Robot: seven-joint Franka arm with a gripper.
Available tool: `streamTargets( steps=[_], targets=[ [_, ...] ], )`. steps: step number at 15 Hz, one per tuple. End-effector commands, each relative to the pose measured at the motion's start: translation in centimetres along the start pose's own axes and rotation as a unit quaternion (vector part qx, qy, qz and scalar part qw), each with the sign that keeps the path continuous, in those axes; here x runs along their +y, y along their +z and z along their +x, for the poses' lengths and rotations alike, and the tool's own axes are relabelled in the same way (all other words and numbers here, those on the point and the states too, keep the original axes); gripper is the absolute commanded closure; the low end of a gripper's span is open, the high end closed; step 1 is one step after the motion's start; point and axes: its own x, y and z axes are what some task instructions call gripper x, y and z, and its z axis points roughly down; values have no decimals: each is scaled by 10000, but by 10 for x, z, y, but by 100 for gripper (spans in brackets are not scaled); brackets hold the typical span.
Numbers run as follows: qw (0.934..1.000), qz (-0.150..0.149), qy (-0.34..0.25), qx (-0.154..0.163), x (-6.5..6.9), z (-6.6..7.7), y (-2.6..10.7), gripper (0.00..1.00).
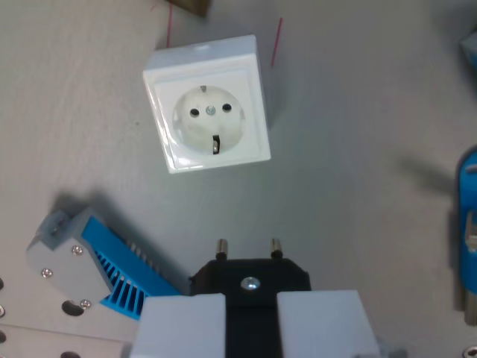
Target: Move above the white socket
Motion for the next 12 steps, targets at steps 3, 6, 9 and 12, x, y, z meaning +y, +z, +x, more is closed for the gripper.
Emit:
streamTargets(
  steps=[3,6,9,12],
  targets=[
    [9972,136,-502,541,-6,-1,25,100],
    [9968,134,-544,565,-9,1,40,100],
    [9967,135,-569,556,-12,2,55,100],
    [9966,132,-592,564,-14,3,70,100]
  ],
)
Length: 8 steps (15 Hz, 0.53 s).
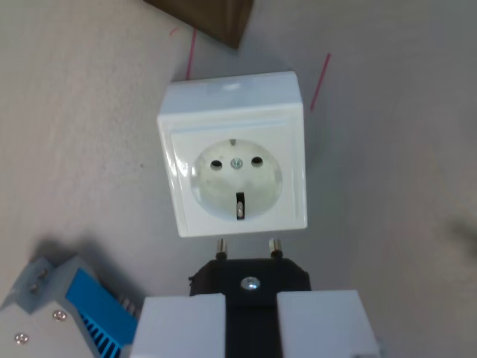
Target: Move above the white socket
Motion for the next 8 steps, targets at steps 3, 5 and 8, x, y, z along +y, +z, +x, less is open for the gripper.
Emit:
streamTargets(
  steps=[3,5,8],
  targets=[
    [9979,83,-272,581,-3,-3,24,100],
    [9980,77,-260,579,-4,-3,30,100],
    [9981,68,-244,567,-5,-4,35,100]
  ],
)
